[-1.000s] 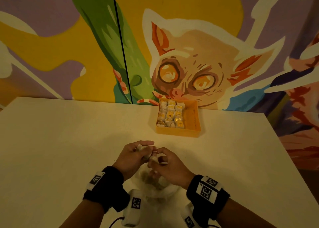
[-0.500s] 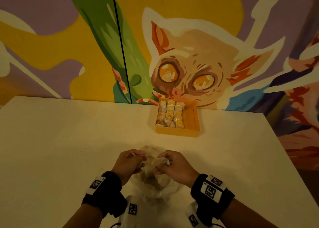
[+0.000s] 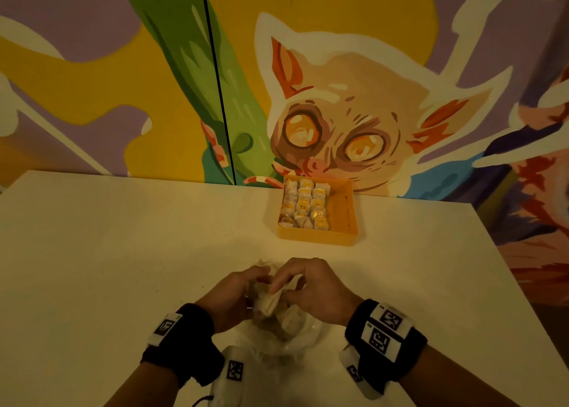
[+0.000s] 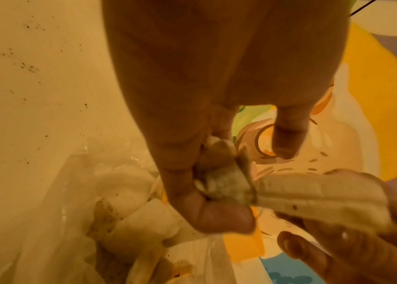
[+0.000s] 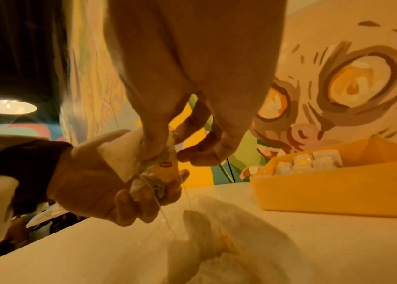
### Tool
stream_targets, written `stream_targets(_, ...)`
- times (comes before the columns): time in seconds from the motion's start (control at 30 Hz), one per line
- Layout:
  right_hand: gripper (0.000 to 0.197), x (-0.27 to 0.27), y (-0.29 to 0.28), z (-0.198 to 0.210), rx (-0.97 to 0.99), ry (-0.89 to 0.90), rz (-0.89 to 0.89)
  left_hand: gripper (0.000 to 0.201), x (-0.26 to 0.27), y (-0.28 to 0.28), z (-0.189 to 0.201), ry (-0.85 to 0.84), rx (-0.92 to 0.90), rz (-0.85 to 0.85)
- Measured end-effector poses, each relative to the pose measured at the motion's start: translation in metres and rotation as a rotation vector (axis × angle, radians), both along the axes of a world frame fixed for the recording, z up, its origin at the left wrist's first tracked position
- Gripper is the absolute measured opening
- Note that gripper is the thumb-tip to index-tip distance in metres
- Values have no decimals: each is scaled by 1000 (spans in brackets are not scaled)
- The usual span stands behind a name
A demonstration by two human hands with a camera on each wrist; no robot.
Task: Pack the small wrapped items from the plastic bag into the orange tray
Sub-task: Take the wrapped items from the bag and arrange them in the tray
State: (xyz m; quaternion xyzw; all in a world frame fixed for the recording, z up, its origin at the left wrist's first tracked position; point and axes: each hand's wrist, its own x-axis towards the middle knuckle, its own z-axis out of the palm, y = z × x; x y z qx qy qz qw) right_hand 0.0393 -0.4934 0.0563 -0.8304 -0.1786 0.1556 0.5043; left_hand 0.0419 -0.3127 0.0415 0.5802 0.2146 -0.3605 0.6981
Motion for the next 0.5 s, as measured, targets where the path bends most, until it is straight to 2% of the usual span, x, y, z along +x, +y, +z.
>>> stream_targets(0.1,21,7,-2,6,9,-39,46,38,-2,-1,2,16,-178,26)
stream_targets(0.2,14,12,-4,7,12,-36,34,30,-3,1,4,-52,-292,12)
stream_targets(0.27,19,14,-7,6,63,-5,-6,33,-1,2,4,-124,-285,-5)
stream_targets(0.37,36,14,-7,6,104,1,-37,28,1,2,6,-203,-207,-6)
stream_targets(0.43,32,14,-5,6,178,95,-100,23,2,0,6,-245,-154,9)
stream_targets(0.5,18,12,-1,8,289,301,-204,19,3,-2,7,-283,-111,16)
